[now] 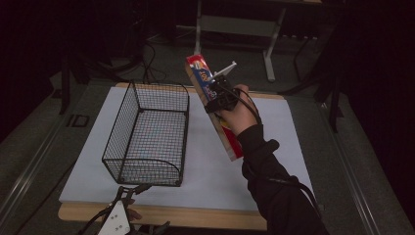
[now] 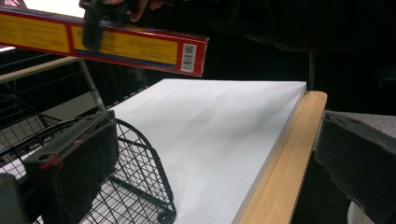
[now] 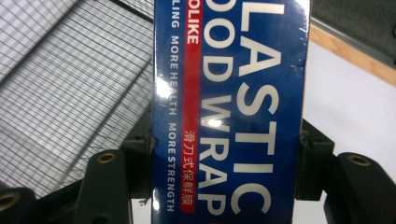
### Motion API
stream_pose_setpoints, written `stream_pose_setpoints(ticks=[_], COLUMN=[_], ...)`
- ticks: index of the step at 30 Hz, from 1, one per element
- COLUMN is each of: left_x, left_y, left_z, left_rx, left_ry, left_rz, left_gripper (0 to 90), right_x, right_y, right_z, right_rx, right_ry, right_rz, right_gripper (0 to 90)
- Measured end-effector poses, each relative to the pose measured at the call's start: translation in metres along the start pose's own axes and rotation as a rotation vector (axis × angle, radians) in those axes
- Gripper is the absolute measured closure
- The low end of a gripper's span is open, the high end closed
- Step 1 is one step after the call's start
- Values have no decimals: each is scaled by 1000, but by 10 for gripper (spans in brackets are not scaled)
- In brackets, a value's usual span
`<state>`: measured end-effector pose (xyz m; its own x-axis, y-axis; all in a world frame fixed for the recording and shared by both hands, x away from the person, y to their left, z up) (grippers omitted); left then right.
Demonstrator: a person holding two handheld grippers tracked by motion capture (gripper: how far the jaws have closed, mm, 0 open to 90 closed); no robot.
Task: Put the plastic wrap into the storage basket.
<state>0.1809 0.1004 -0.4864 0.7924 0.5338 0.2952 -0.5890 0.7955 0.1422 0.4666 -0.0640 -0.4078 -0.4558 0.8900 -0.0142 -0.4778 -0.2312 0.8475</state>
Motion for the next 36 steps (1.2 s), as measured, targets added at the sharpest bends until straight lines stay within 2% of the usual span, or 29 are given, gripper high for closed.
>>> stream_pose_setpoints(ticks=[5,14,15,17,25,30,32,36], left_x=[1,0,0,0,1,1,2,2], left_y=[1,0,0,0,1,2,2,3], left_z=[-1,1,1,1,1,2,2,2], left_rx=[2,-1,-1,-1,-5,-9,-5,-7], left_ry=[3,3,3,3,8,6,6,6], left_rz=[1,-1,-1,-2,-5,0,8,14], left_gripper=[1,1,1,1,1,1,1,1], right_x=[19,52,52,63,89,112,123,141], right_y=[1,-2,-2,-2,-7,-6,-6,-9], right_z=[9,23,23,27,41,50,53,59], right_rx=[-22,-49,-49,-59,-79,-93,-102,-135], right_ry=[5,44,44,56,67,77,94,93], right_rz=[31,49,49,63,90,135,138,154], right_gripper=[394,394,394,394,395,394,394,395])
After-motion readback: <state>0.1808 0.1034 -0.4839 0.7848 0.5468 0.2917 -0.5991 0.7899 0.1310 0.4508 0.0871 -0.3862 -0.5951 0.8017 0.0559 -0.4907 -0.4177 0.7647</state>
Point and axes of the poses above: each handheld gripper's, and its own axes: y roughly backward along the jaws, z roughly out of its top, x roughly to its left, the point moved 8 cm from there along -y, roughly forward along the jaws, and after that the axes turned 6 degrees about -y, right-handed, at the moved point
